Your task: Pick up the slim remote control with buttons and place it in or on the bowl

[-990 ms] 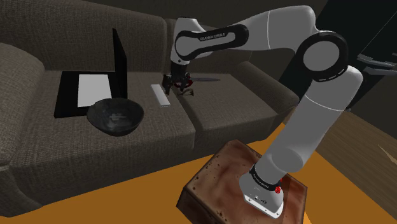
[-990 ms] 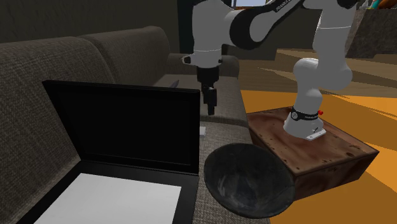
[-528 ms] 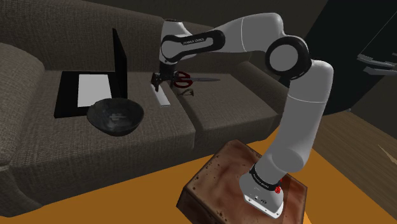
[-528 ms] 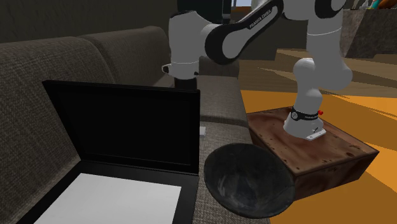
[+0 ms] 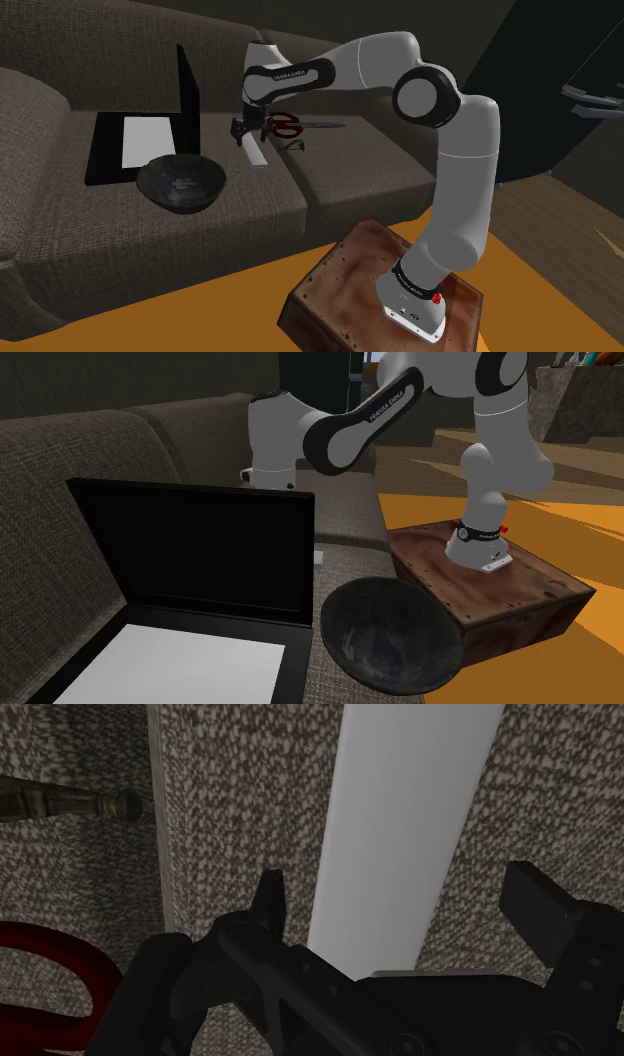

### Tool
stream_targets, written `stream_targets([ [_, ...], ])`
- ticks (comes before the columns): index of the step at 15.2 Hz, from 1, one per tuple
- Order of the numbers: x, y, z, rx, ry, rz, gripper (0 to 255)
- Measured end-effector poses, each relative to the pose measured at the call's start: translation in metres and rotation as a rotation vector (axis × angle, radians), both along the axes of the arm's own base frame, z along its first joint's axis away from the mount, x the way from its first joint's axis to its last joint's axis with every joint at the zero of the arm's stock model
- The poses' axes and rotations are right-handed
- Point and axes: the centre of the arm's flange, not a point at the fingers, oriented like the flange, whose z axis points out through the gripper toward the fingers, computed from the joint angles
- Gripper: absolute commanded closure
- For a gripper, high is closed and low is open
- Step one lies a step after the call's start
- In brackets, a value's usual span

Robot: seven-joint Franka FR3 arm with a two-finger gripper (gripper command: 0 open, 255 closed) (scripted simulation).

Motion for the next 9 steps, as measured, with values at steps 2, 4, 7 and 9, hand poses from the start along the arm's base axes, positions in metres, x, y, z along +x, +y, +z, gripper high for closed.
stream_targets([
  [2,0.000,0.000,-0.011,0.000,0.000,0.000,0],
  [4,0.001,-0.001,-0.018,0.000,0.000,0.000,0],
  [7,0.000,-0.001,-0.019,0.000,0.000,0.000,0],
  [9,0.000,-0.001,-0.020,0.000,-0.001,0.000,0],
])
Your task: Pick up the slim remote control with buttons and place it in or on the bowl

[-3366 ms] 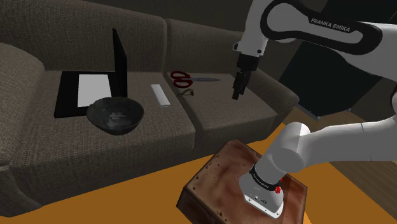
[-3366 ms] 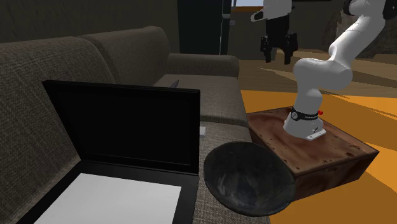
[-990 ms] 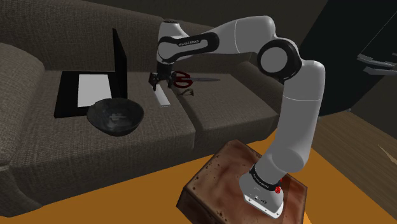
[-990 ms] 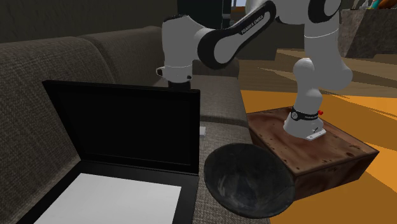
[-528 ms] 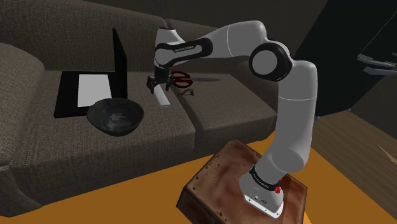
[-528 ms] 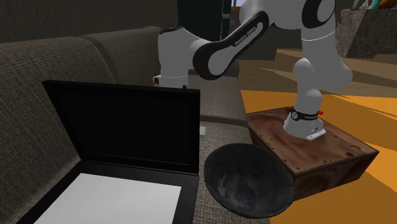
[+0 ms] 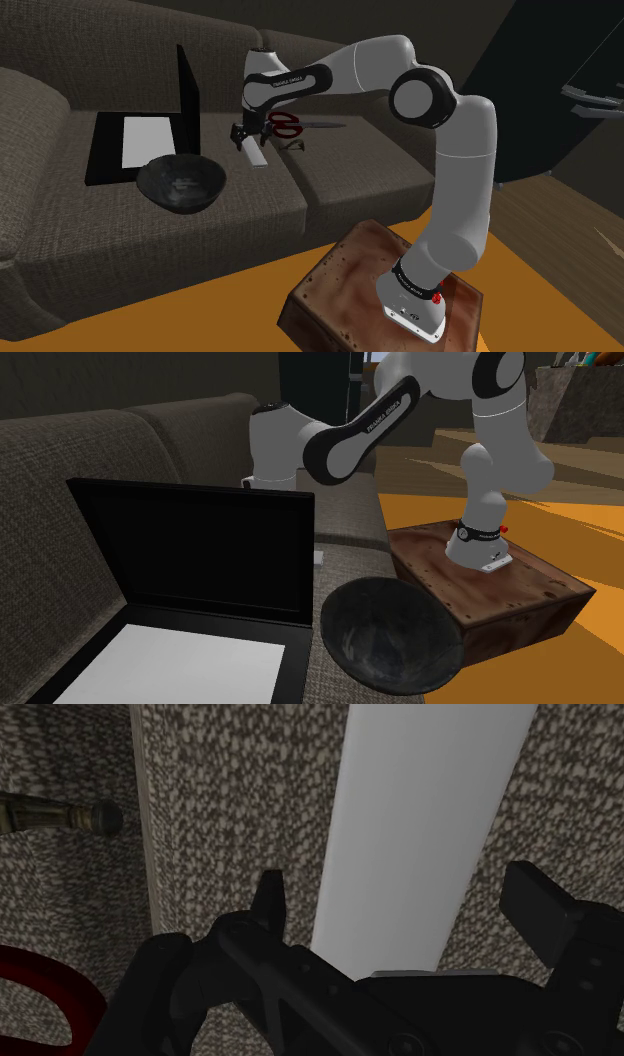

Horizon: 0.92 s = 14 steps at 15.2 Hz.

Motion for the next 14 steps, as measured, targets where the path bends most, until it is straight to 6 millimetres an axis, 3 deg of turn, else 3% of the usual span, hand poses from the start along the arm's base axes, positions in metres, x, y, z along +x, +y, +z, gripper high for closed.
stream_targets([
  [1,0.000,0.000,0.000,0.000,0.000,0.000,255],
  [11,0.000,0.000,0.001,0.000,-0.001,0.000,255],
  [14,0.000,0.000,0.011,0.000,0.000,0.000,255],
])
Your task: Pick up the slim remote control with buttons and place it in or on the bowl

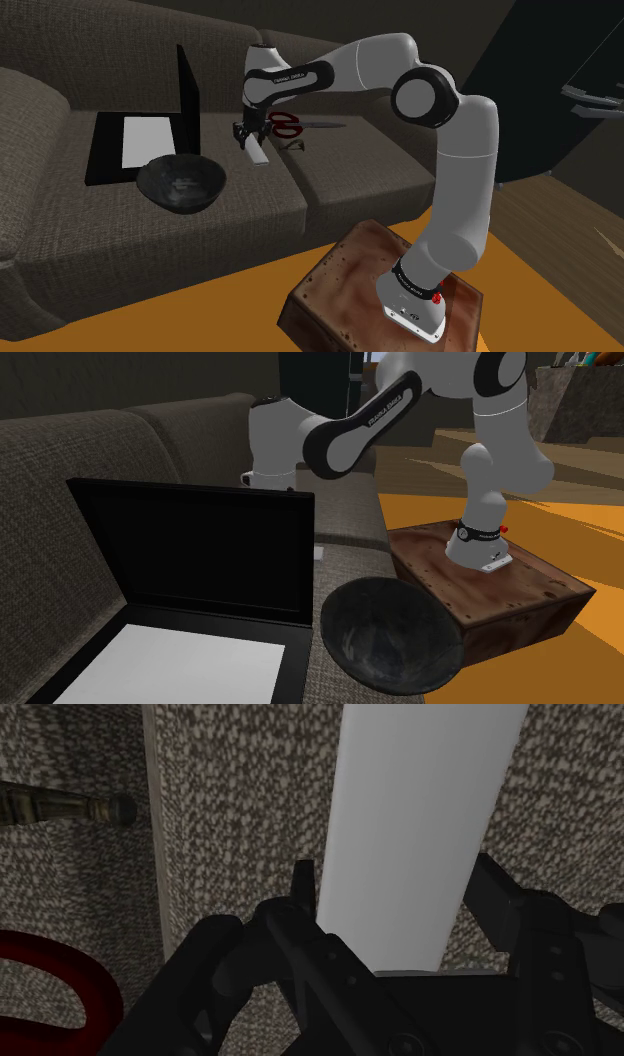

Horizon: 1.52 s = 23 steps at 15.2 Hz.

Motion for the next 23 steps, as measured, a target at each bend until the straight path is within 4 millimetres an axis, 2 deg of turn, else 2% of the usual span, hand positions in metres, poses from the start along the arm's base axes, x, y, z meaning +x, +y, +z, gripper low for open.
stream_targets([
  [23,0.001,0.001,0.120,0.000,0.000,0.000,255],
])
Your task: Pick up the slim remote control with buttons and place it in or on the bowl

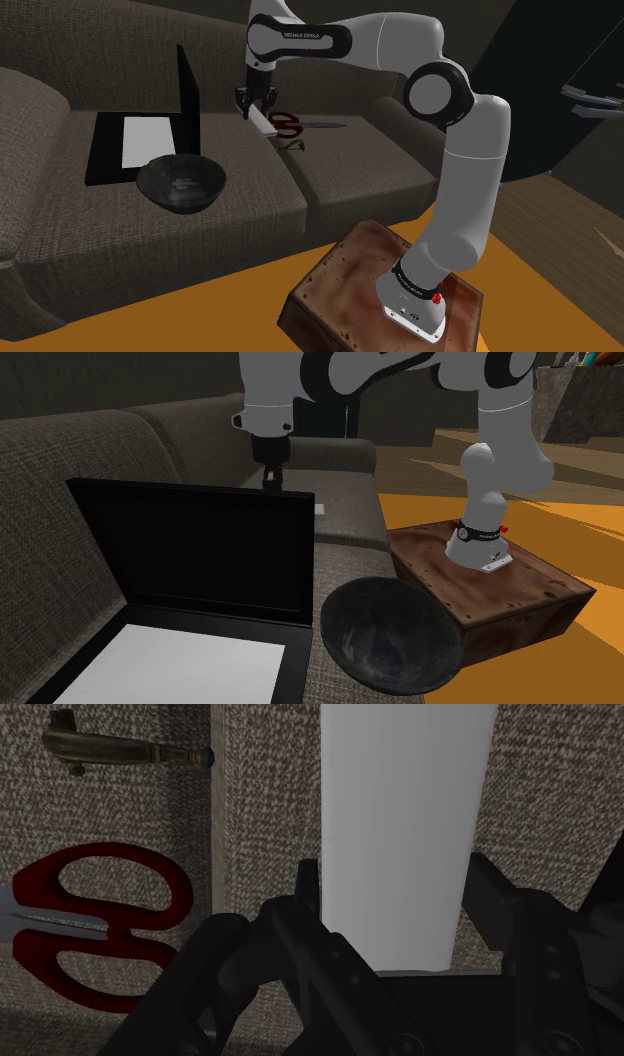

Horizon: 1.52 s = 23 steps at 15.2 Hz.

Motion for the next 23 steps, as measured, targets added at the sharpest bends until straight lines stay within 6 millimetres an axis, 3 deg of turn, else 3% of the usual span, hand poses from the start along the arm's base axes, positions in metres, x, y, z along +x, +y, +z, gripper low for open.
stream_targets([
  [8,-0.001,-0.002,0.040,0.000,0.000,0.000,255],
  [9,-0.003,0.005,0.042,0.000,0.000,0.000,255],
  [14,-0.021,0.059,0.044,0.000,0.001,0.001,255],
  [23,-0.061,0.175,0.047,0.000,0.001,0.001,255],
])
